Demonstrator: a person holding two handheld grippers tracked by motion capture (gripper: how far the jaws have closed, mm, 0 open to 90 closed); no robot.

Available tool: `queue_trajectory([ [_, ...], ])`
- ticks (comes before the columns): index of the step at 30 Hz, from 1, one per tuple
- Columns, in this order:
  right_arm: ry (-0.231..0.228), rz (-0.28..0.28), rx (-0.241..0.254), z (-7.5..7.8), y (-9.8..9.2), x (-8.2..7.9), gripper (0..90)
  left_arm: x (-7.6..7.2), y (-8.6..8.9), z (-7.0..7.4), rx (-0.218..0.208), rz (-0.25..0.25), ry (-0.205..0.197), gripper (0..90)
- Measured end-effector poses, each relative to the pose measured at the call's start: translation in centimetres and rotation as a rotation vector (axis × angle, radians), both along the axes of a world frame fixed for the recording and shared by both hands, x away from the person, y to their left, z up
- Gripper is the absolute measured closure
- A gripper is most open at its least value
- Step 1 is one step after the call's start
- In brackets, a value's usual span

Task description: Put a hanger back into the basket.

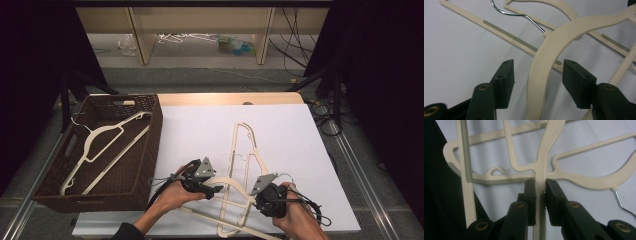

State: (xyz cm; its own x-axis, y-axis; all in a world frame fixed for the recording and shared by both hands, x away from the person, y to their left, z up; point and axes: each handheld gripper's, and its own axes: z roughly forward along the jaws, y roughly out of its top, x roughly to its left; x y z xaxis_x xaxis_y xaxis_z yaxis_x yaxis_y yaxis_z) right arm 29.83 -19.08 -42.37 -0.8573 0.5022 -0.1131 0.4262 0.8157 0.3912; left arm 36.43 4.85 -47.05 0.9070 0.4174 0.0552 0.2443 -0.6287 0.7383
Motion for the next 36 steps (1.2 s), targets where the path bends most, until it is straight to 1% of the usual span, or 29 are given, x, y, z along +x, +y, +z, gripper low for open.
queue_trajectory([
  [1, 0.000, 0.001, 0.002, 0.1, 0.0, 0.0, 80.1, 0.0, -0.1, 0.0, -0.001, -0.011, -0.001, 47.5],
  [2, -0.010, 0.002, 0.003, 0.0, 0.0, 0.0, 80.1, 0.0, -0.2, 0.1, 0.004, -0.015, -0.008, 48.0],
  [3, -0.006, 0.002, 0.003, 0.1, 0.0, -0.1, 80.2, 0.0, -0.3, 0.1, -0.008, -0.019, -0.008, 49.6],
  [5, -0.007, 0.008, 0.004, 0.1, -0.1, 0.0, 80.2, 0.1, -0.2, 0.3, 0.002, -0.040, -0.019, 53.7],
  [6, -0.005, 0.012, 0.004, 0.2, -0.1, 0.0, 80.1, 0.1, -0.3, 0.3, -0.009, -0.039, -0.019, 55.3],
  [8, -0.015, 0.023, 0.000, 0.2, -0.1, -0.1, 80.1, 0.1, -0.2, 0.4, 0.000, -0.061, -0.025, 59.4],
  [9, -0.012, 0.026, 0.004, 0.2, -0.1, -0.1, 80.1, 0.1, -0.1, 0.5, 0.006, -0.069, -0.028, 61.0],
  [10, -0.015, 0.025, 0.005, 0.2, 0.0, -0.1, 80.1, 0.1, 0.0, 0.6, 0.001, -0.077, -0.025, 63.1],
  [12, -0.021, 0.032, 0.010, 0.3, -0.1, -0.1, 80.1, 0.1, 0.1, 0.8, -0.004, -0.083, -0.027, 64.7],
  [14, -0.015, 0.041, 0.013, 0.4, -0.2, -0.1, 80.1, 0.1, 0.3, 1.2, 0.001, -0.105, -0.031, 65.7],
  [15, -0.026, 0.051, 0.018, 0.4, -0.2, -0.1, 80.0, 0.0, 0.3, 1.4, -0.004, -0.110, -0.032, 66.2],
  [16, -0.019, 0.055, 0.024, 0.5, -0.4, -0.1, 79.9, -0.1, 0.5, 1.7, 0.004, -0.125, -0.041, 66.8],
  [18, -0.018, 0.068, 0.034, 0.5, -0.5, 0.0, 79.7, -0.4, 0.6, 2.2, -0.004, -0.146, -0.040, 68.2],
  [19, -0.016, 0.069, 0.041, 0.6, -0.6, 0.0, 79.3, -0.5, 0.7, 2.6, 0.014, -0.164, -0.050, 68.7],
  [21, -0.018, 0.066, 0.070, 0.8, -0.9, 0.0, 73.5, -1.0, 0.9, 3.4, 0.032, -0.185, -0.079, 70.2],
  [22, -0.016, 0.067, 0.078, 1.1, -1.1, 0.0, 70.4, -1.1, 1.0, 3.8, 0.044, -0.206, -0.083, 71.1],
  [23, -0.024, 0.061, 0.100, 1.3, -1.3, 0.0, 66.0, -1.5, 1.1, 4.1, 0.016, -0.205, -0.080, 72.1],
  [24, -0.032, 0.047, 0.119, 1.6, -1.5, 0.0, 61.0, -1.7, 1.2, 4.5, 0.023, -0.220, -0.084, 73.0],
  [25, -0.055, 0.032, 0.143, 1.9, -1.7, 0.0, 56.8, -1.9, 1.3, 4.9, 0.021, -0.224, -0.088, 73.8],
  [26, -0.054, 0.024, 0.167, 2.3, -2.0, 0.0, 53.8, -2.1, 1.4, 5.2, 0.025, -0.217, -0.088, 74.4],
  [28, -0.072, 0.012, 0.226, 3.2, -2.6, 0.1, 48.6, -2.4, 1.5, 5.9, 0.028, -0.199, -0.083, 75.4],
  [29, -0.100, -0.022, 0.248, 3.6, -2.9, 0.0, 46.9, -2.6, 1.6, 6.1, 0.019, -0.197, -0.077, 75.9],
  [30, -0.111, -0.018, 0.283, 4.1, -3.3, 0.0, 46.0, -2.7, 1.6, 6.4, -0.001, -0.193, -0.067, 76.6],
  [31, -0.120, -0.027, 0.294, 4.5, -3.6, 0.0, 44.8, -2.9, 1.7, 6.6, -0.014, -0.191, -0.061, 77.8],
  [32, -0.137, -0.045, 0.315, 4.8, -3.8, 0.0, 42.8, -3.0, 1.8, 6.9, -0.023, -0.186, -0.054, 79.1],
  [33, -0.154, -0.073, 0.326, 5.1, -4.0, 0.0, 42.1, -3.3, 1.8, 7.1, -0.038, -0.176, -0.039, 80.6],
  [34, -0.161, -0.073, 0.330, 5.3, -4.2, 0.1, 42.1, -3.5, 1.9, 7.3, -0.047, -0.173, -0.036, 82.5],
  [35, -0.170, -0.095, 0.346, 5.4, -4.3, 0.0, 41.5, -3.6, 2.0, 7.5, -0.051, -0.174, -0.040, 84.6],
  [36, -0.173, -0.095, 0.355, 5.5, -4.4, 0.1, 40.3, -3.8, 2.1, 7.6, -0.049, -0.157, -0.045, 85.3],
])
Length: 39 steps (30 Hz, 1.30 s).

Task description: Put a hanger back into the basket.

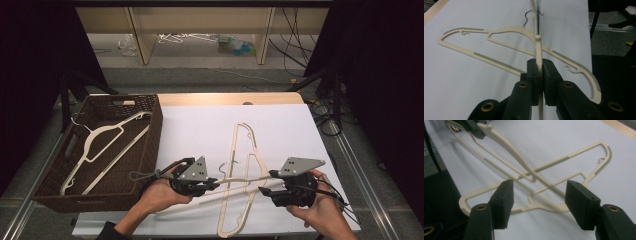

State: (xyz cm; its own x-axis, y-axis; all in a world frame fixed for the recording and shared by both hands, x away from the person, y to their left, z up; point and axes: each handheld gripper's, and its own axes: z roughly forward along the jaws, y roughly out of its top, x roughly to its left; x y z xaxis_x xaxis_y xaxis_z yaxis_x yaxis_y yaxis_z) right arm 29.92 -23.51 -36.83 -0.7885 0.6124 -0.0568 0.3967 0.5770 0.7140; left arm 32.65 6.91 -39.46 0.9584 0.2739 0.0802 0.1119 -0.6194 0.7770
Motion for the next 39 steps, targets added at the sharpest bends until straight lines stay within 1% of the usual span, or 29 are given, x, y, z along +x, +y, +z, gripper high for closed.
queue_trajectory([
  [1, -0.014, -0.002, 0.013, 0.0, -0.1, 0.1, 39.7, -0.1, 0.1, 0.2, 0.016, 0.028, -0.019, 85.0],
  [2, -0.006, -0.013, 0.023, 0.1, -0.2, 0.1, 39.6, 0.0, 0.3, 0.3, 0.011, 0.043, -0.012, 85.4],
  [3, -0.021, -0.015, 0.027, 0.1, -0.3, 0.2, 39.5, 0.1, 0.6, 0.6, -0.006, 0.047, 0.002, 85.5],
  [4, -0.022, -0.030, 0.038, 0.1, -0.3, 0.1, 39.5, 0.2, 0.9, 0.8, -0.023, 0.052, 0.012, 85.5],
  [5, -0.013, -0.039, 0.040, 0.1, -0.4, 0.0, 39.4, 0.2, 1.1, 0.9, -0.030, 0.064, 0.013, 85.4],
  [7, -0.019, -0.034, 0.046, 0.1, -0.5, 0.1, 39.4, 0.2, 1.4, 1.3, -0.030, 0.083, 0.001, 85.5],
  [8, -0.018, -0.041, 0.045, 0.1, -0.5, 0.1, 39.4, 0.3, 1.5, 1.5, -0.028, 0.094, -0.008, 85.5],
  [10, -0.025, -0.036, 0.043, -0.1, -0.6, 0.2, 39.5, 0.4, 1.9, 1.9, -0.052, 0.124, 0.000, 85.6],
  [13, -0.018, -0.037, 0.044, -0.2, -0.6, 0.0, 39.6, 0.8, 2.7, 2.5, -0.085, 0.149, 0.020, 85.6],
  [15, 0.008, -0.057, 0.043, -0.3, -0.5, -0.2, 39.7, 1.0, 3.2, 3.0, -0.107, 0.177, 0.023, 85.6],
  [16, 0.003, -0.047, 0.038, -0.6, -0.4, -0.1, 39.6, 1.1, 3.4, 3.3, -0.119, 0.193, 0.029, 85.6],
  [18, 0.010, -0.051, 0.033, -1.1, -0.3, -0.1, 39.6, 1.3, 4.0, 3.9, -0.138, 0.213, 0.037, 85.6],
  [19, 0.022, -0.051, 0.030, -1.5, -0.2, 0.0, 39.3, 1.3, 4.3, 4.2, -0.163, 0.230, 0.042, 85.6],
  [20, 0.018, -0.036, 0.028, -1.9, -0.1, 0.1, 38.7, 1.3, 4.6, 4.5, -0.180, 0.239, 0.050, 85.6],
  [21, 0.011, -0.033, 0.032, -2.3, 0.0, 0.3, 36.9, 1.4, 4.9, 4.9, -0.201, 0.246, 0.052, 85.6],
  [22, 0.038, -0.040, 0.022, -2.5, 0.1, 0.2, 34.2, 1.4, 5.3, 5.3, -0.220, 0.256, 0.057, 85.6],
  [23, 0.040, -0.052, 0.013, -2.7, 0.2, 0.1, 31.9, 1.4, 5.7, 5.7, -0.241, 0.259, 0.055, 85.6],
  [24, 0.044, -0.049, 0.011, -3.0, 0.2, 0.2, 31.1, 1.4, 6.1, 6.1, -0.255, 0.268, 0.047, 85.6],
  [25, 0.054, -0.063, 0.015, -3.2, 0.2, 0.2, 30.6, 1.4, 6.5, 6.5, -0.273, 0.274, 0.043, 85.6],
  [27, 0.053, -0.068, 0.014, -3.7, 0.2, 0.4, 29.0, 1.3, 7.2, 7.3, -0.306, 0.291, 0.037, 85.6],
  [28, 0.058, -0.066, 0.012, -3.9, 0.2, 0.5, 28.3, 1.3, 7.5, 7.6, -0.332, 0.295, 0.044, 85.6],
  [29, 0.055, -0.073, 0.017, -4.1, 0.2, 0.5, 27.4, 1.2, 7.8, 8.0, -0.350, 0.302, 0.044, 85.6],
  [31, 0.066, -0.082, 0.013, -4.4, 0.1, 0.6, 26.3, 1.1, 8.4, 8.9, -0.385, 0.299, 0.040, 85.6],
  [33, 0.074, -0.086, 0.012, -4.6, 0.2, 0.6, 26.3, 0.9, 8.9, 9.9, -0.397, 0.294, 0.034, 85.6],
  [34, 0.072, -0.079, 0.011, -4.7, 0.2, 0.6, 26.3, 0.9, 9.2, 10.5, -0.406, 0.294, 0.027, 85.6],
  [35, 0.072, -0.080, 0.009, -4.8, 0.2, 0.6, 26.3, 0.8, 9.5, 11.1, -0.411, 0.300, 0.022, 85.6],
  [36, 0.066, -0.094, 0.021, -5.0, 0.4, 0.5, 26.3, 0.8, 9.8, 11.7, -0.412, 0.304, 0.010, 85.6],
  [38, 0.088, -0.079, -0.001, -4.9, 0.3, 0.5, 26.3, 0.8, 10.5, 12.8, -0.412, 0.320, -0.008, 85.6],
  [39, 0.067, -0.080, 0.010, -5.2, 0.4, 0.6, 26.3, 0.9, 10.9, 13.2, -0.407, 0.325, -0.015, 85.6],
])
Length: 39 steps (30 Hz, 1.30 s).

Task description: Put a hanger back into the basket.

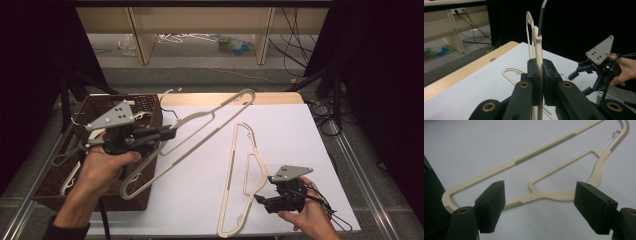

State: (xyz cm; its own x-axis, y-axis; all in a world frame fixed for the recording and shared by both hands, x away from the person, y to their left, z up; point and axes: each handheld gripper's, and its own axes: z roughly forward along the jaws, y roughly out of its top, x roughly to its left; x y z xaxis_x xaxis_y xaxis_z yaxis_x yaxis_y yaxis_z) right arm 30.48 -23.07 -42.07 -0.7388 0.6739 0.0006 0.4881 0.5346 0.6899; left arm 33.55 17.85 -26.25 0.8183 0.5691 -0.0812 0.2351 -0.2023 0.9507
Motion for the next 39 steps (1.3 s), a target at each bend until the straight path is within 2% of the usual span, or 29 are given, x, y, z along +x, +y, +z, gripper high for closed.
queue_trajectory([
  [4, 0.033, 0.000, -0.011, -0.1, 0.1, -0.1, 26.3, 0.5, 2.0, 0.9, 0.024, 0.058, -0.008, 85.6],
  [5, 0.023, 0.009, -0.016, -0.2, 0.1, -0.1, 26.4, 0.7, 2.5, 1.0, 0.027, 0.071, -0.008, 85.6],
  [11, 0.029, 0.014, -0.016, -0.3, 0.2, -0.1, 26.4, 1.8, 6.3, 1.1, 0.034, 0.155, 0.000, 85.6],
  [12, 0.024, 0.009, -0.010, -0.4, 0.2, -0.1, 26.4, 2.0, 7.0, 1.0, 0.043, 0.166, -0.019, 85.6],
  [13, 0.025, 0.007, -0.011, -0.4, 0.2, 0.0, 26.4, 2.2, 7.7, 0.9, 0.048, 0.182, -0.015, 85.6],
  [18, 0.032, 0.006, -0.017, -0.4, 0.1, 0.0, 26.5, 2.9, 11.5, -0.2, 0.068, 0.254, -0.036, 85.6],
  [22, 0.025, 0.000, -0.010, -0.6, 0.2, 0.0, 26.7, 2.9, 14.0, -1.6, 0.075, 0.310, -0.025, 85.6],
  [24, 0.057, -0.004, -0.015, -0.4, 0.2, -0.1, 25.3, 3.0, 15.0, -2.3, 0.079, 0.330, -0.021, 85.6],
  [25, 0.055, -0.006, -0.016, -0.4, 0.2, -0.1, 24.4, 3.1, 15.5, -2.6, 0.085, 0.337, -0.023, 85.6],
  [27, 0.022, -0.002, -0.014, -0.6, 0.3, 0.0, 24.2, 3.1, 16.3, -3.3, 0.090, 0.352, -0.018, 85.6],
  [29, 0.040, 0.002, -0.020, -0.5, 0.2, 0.0, 24.2, 3.3, 17.0, -3.9, 0.097, 0.361, -0.019, 85.6],
  [34, 0.039, 0.002, -0.020, -0.6, 0.2, 0.0, 23.9, 3.7, 18.2, -5.4, 0.100, 0.393, -0.004, 85.6],
  [36, 0.037, 0.003, -0.020, -0.6, 0.3, 0.0, 23.9, 3.9, 18.5, -5.9, 0.099, 0.391, 0.002, 85.6],
  [39, 0.040, 0.005, -0.022, -0.6, 0.2, 0.0, 24.0, 4.1, 18.8, -6.5, 0.125, 0.374, -0.003, 85.6],
])
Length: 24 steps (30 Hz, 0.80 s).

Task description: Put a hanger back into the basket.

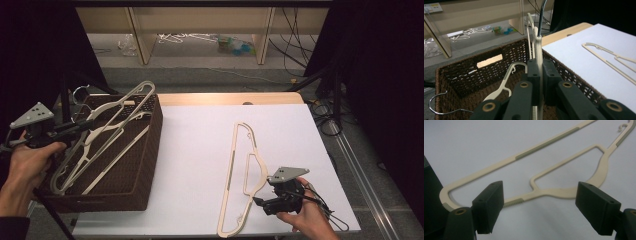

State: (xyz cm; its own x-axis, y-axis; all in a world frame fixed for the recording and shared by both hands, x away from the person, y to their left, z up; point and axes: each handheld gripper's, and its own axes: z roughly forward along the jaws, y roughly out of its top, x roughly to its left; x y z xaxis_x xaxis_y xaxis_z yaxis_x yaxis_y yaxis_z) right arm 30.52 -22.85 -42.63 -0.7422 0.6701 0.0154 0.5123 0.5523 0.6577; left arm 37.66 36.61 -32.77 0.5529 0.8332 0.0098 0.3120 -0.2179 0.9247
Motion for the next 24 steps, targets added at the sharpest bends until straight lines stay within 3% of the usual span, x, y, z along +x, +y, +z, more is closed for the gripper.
queue_trajectory([
  [11, 0.001, 0.002, -0.003, 0.0, 0.0, 0.0, 24.0, 0.6, 0.9, -2.7, 0.003, 0.010, 0.087, 85.6],
  [15, -0.010, 0.000, 0.004, -0.2, 0.1, 0.0, 24.0, 1.5, 0.6, -3.7, 0.024, -0.010, 0.119, 85.5],
  [16, -0.010, 0.001, 0.003, -0.2, 0.1, 0.0, 24.0, 1.8, 0.7, -3.9, 0.045, -0.027, 0.114, 85.5],
  [18, 0.001, 0.004, -0.003, 0.0, 0.0, 0.0, 24.0, 2.2, 0.6, -4.4, 0.049, -0.029, 0.133, 85.5],
  [19, 0.001, 0.004, -0.002, -0.1, 0.0, 0.0, 24.0, 2.1, 0.4, -4.7, 0.021, -0.002, 0.160, 85.5],
  [20, 0.000, 0.005, -0.003, -0.1, 0.0, 0.0, 23.9, 2.5, 0.6, -4.9, 0.054, -0.025, 0.153, 85.5],
  [22, -0.001, 0.005, -0.005, -0.1, 0.0, 0.1, 24.0, 2.6, 0.2, -5.4, 0.022, 0.008, 0.203, 85.5],
  [24, 0.004, 0.007, -0.005, -0.1, 0.0, 0.0, 24.0, 2.7, 0.0, -5.8, 0.020, 0.018, 0.228, 85.4],
])
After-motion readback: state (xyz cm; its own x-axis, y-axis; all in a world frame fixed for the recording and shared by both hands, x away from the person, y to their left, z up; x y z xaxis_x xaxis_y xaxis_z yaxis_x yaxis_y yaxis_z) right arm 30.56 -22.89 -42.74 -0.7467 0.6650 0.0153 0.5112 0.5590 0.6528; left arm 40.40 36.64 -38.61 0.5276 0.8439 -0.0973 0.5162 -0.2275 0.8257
